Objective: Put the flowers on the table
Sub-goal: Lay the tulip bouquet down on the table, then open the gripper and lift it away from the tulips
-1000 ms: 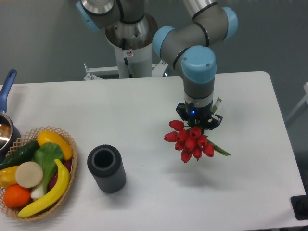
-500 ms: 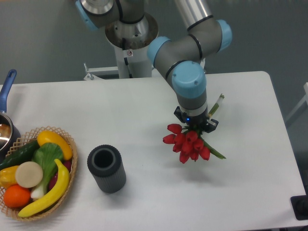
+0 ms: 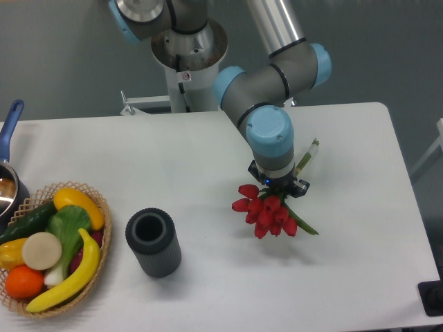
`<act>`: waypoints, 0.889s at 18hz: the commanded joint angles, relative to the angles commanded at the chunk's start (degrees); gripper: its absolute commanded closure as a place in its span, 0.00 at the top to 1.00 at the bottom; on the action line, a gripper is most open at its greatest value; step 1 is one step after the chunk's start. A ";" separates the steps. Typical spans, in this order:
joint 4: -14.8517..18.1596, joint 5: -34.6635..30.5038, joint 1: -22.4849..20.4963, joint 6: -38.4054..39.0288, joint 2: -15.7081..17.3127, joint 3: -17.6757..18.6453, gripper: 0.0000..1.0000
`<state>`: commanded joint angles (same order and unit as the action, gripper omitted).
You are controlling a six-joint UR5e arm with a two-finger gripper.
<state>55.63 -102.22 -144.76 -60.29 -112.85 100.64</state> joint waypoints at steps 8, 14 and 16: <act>-0.09 0.00 0.44 0.00 -1.14 -0.53 0.47; -0.18 0.18 0.44 -0.17 -1.06 -1.31 0.62; -0.18 0.26 0.27 -0.70 -0.44 -2.37 0.92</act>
<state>55.46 -101.95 -144.49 -60.99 -113.29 98.27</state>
